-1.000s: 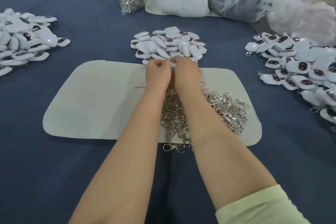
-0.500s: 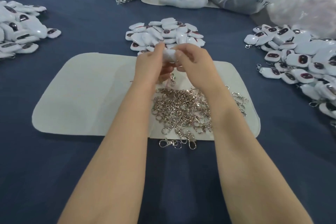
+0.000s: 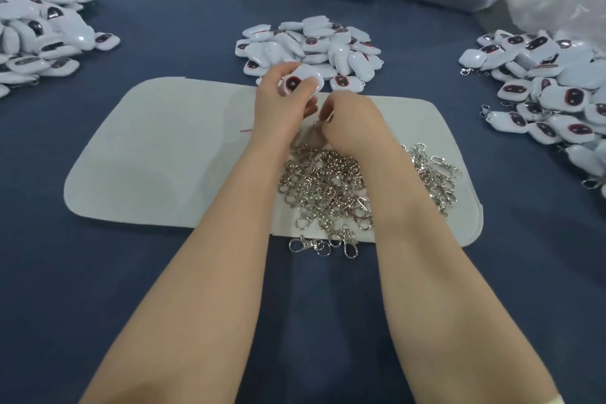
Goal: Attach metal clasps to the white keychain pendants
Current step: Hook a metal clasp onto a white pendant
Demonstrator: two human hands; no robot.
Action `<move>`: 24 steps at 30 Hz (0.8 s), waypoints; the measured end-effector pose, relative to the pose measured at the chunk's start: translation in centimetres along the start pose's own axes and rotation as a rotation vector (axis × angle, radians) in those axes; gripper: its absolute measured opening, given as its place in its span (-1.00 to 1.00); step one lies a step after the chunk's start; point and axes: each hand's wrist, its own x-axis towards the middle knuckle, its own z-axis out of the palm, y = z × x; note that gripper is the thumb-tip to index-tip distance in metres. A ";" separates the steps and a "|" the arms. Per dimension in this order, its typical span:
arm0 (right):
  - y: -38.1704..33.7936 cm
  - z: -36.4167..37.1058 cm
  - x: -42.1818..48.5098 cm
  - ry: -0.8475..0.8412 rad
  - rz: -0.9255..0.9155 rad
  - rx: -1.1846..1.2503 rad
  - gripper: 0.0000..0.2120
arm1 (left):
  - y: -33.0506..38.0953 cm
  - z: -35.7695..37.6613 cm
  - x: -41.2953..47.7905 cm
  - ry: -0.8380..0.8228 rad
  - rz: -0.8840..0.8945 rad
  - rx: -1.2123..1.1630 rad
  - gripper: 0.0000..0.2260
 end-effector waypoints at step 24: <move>1.3 0.4 1.4 0.283 0.152 1.606 -0.87 | -0.2 -0.2 0.4 -0.096 0.141 0.243 -0.84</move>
